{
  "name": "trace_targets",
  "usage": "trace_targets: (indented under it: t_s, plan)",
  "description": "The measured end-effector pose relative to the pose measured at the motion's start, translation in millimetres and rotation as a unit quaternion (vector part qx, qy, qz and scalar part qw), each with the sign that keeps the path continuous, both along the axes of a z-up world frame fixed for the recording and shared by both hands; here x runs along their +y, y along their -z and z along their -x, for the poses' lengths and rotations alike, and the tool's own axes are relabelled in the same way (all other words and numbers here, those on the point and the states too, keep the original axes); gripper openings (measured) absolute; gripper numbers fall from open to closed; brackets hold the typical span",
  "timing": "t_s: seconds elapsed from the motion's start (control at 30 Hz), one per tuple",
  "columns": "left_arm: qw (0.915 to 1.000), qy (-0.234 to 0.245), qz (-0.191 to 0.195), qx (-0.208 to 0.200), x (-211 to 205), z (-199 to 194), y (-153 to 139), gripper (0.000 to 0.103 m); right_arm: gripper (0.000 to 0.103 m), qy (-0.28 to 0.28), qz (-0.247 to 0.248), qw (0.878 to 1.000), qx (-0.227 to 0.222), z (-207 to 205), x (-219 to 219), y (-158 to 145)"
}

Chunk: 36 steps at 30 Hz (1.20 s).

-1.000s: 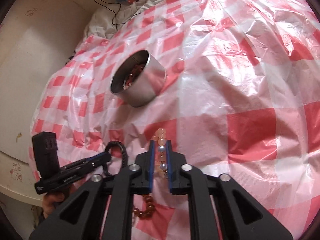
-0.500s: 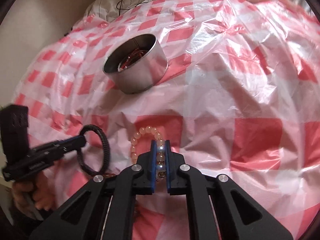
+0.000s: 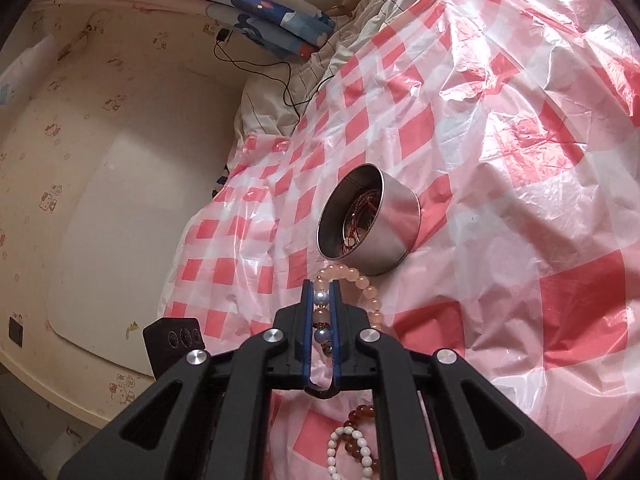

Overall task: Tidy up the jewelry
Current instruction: 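Lift both bracelets and carry them over the silver tin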

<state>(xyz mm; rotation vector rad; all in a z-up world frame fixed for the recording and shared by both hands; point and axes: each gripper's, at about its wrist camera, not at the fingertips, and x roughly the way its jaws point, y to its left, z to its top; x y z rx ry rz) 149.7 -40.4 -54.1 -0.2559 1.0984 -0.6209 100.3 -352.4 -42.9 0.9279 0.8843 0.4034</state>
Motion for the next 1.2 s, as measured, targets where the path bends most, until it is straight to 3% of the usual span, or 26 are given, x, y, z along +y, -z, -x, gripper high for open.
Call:
trace_targets:
  t_s: [0.17, 0.3, 0.63, 0.97, 1.2]
  plan:
    - [0.999, 0.0, -0.026, -0.036, -10, -3, -8, 0.008, 0.008, 0.004, -0.007, 1.0, 0.006, -9, -4, 6]
    - [0.998, -0.002, -0.025, -0.058, -15, -7, -17, 0.008, 0.008, 0.001, -0.01, 1.0, -0.009, -14, -3, 0]
    - [0.9935, -0.002, -0.028, -0.11, -34, -18, -40, 0.008, 0.008, 0.017, 0.028, 0.999, -0.041, -29, -7, -17]
    - [0.9867, -0.011, -0.055, -0.153, -54, -25, -51, 0.008, 0.009, 0.023, 0.075, 0.996, -0.046, -37, -11, -16]
    - [0.9774, -0.02, -0.087, -0.192, -65, -24, -58, 0.008, 0.009, 0.022, 0.103, 0.993, -0.056, -36, -9, -21]
